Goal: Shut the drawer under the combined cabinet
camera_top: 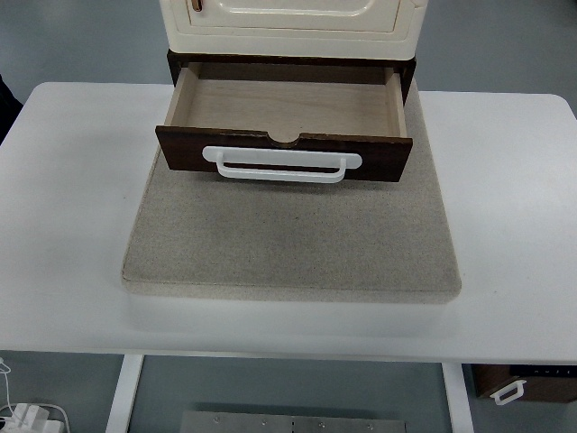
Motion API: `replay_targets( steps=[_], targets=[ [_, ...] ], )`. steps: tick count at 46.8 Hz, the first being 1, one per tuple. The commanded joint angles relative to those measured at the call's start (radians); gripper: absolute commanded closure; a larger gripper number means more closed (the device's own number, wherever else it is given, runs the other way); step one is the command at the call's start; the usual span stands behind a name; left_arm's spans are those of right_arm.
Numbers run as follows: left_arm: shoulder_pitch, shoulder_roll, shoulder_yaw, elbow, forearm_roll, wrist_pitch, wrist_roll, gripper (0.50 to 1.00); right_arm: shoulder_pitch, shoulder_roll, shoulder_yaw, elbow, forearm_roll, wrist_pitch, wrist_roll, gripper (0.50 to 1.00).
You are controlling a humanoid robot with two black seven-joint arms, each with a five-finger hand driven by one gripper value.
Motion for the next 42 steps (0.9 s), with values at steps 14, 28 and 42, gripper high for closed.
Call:
replay_targets(
  steps=[14, 28, 42],
  targets=[
    [-0.031, 0.137, -0.016, -0.389, 0.242, 0.069, -0.019, 0.500, 0.000, 0.000, 0.000, 0.000, 0.000, 0.000, 0.000, 0.548],
    [-0.054, 0.211, 0.001, -0.727, 0.437, 0.158, -0.025, 0.500, 0.000, 0.000, 0.000, 0.000, 0.000, 0.000, 0.000, 0.548],
    [-0.172, 0.246, 0.197, -0.860, 0.532, 0.157, -0.025, 0.500, 0.000, 0.000, 0.000, 0.000, -0.001, 0.000, 0.000, 0.548]
  ],
)
